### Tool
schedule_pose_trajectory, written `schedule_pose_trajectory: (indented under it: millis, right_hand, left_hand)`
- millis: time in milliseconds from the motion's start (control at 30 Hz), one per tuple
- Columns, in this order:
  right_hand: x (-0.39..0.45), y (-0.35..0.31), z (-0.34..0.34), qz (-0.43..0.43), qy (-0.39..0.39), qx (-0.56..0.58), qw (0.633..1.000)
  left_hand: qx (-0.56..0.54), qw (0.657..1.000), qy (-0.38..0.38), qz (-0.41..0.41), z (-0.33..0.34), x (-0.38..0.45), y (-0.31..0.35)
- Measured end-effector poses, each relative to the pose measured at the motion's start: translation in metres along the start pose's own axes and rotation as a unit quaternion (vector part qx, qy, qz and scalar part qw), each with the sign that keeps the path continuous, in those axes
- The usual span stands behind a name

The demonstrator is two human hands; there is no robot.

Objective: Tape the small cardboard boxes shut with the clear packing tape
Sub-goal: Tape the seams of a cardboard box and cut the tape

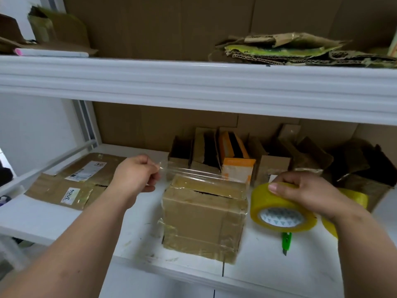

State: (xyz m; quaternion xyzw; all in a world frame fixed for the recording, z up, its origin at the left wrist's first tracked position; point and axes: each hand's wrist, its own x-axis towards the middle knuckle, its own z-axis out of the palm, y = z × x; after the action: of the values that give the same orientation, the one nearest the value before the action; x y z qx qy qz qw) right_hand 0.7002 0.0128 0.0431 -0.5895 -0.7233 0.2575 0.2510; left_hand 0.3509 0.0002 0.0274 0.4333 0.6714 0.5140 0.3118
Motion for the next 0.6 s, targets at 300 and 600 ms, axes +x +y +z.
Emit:
schedule_pose_trajectory:
  millis: [300,600]
  right_hand:
    - [0.022,0.015,0.017,0.051,-0.044,-0.069,0.995]
    - [0.03,0.017,0.034,0.079,-0.049,-0.137,0.986]
  left_hand:
    - [0.022,0.998,-0.007,-0.065,0.006,0.002,-0.015]
    - [0.019,0.99,-0.05,-0.131,0.015,0.002,-0.033]
